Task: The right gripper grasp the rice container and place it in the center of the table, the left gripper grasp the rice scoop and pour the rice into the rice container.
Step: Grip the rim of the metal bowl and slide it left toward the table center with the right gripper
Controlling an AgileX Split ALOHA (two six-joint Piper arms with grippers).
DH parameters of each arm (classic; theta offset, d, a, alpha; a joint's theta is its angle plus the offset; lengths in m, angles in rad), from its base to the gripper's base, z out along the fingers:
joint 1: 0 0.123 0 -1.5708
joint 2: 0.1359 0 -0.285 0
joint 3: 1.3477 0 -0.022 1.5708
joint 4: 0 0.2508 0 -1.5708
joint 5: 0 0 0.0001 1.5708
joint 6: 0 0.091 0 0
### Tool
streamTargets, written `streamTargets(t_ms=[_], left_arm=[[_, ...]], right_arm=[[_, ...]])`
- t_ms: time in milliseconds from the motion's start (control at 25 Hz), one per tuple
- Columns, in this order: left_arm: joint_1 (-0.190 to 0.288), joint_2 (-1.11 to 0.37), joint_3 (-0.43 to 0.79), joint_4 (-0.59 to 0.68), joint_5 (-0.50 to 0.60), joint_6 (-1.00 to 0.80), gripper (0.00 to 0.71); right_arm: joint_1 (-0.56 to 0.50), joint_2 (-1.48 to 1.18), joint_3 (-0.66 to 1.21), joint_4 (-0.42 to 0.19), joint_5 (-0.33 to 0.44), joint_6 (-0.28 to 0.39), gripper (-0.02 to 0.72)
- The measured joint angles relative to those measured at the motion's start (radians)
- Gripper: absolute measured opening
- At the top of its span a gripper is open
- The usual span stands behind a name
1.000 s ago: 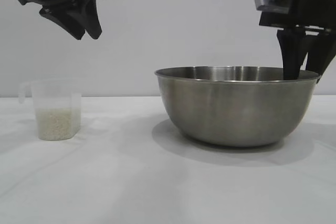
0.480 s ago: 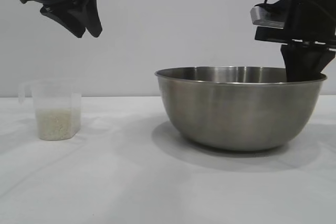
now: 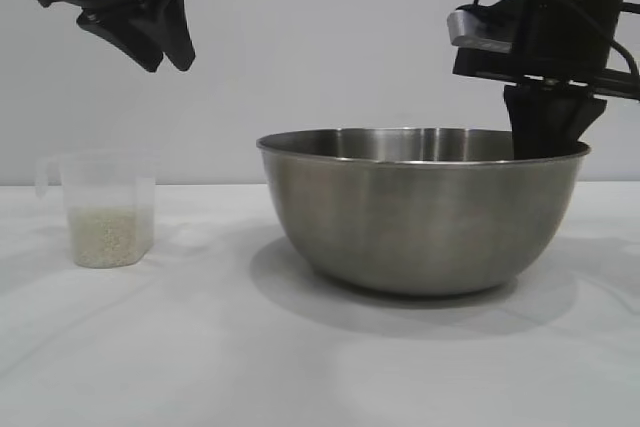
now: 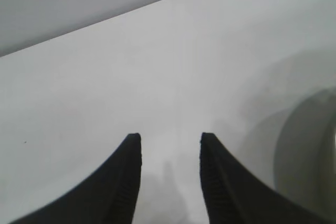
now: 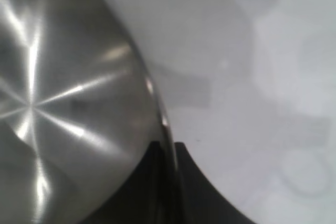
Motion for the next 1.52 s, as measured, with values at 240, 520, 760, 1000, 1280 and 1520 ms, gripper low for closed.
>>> streamTargets(t_ms=[240,520,760,1000,1280,1520], left_arm=[[0.0,0.0,0.0,-0.005,-0.002,0.0,0.216],[0.0,0.0,0.0,-0.005,-0.002,0.0,0.216],[0.0,0.0,0.0,-0.005,-0.002,0.0,0.216],[0.0,0.0,0.0,-0.005,-0.002,0.0,0.216],[0.0,0.0,0.0,-0.005,-0.002,0.0,0.216],[0.0,0.0,0.0,-0.005,-0.006,0.0,0.216]], right_arm=[[0.012,0.002,0.0,0.012,-0.004,0.0,0.0],[0.012,0.002,0.0,0.012,-0.004,0.0,0.0],[0.012,0.002,0.0,0.018,-0.005,0.0,0.0],[0.012,0.002,0.0,0.035,-0.007,0.0,0.0],[0.013,0.002,0.0,0.044,-0.016,0.0,0.197],[0.017,-0.109,0.0,0.001,-0.012,0.0,0.345]])
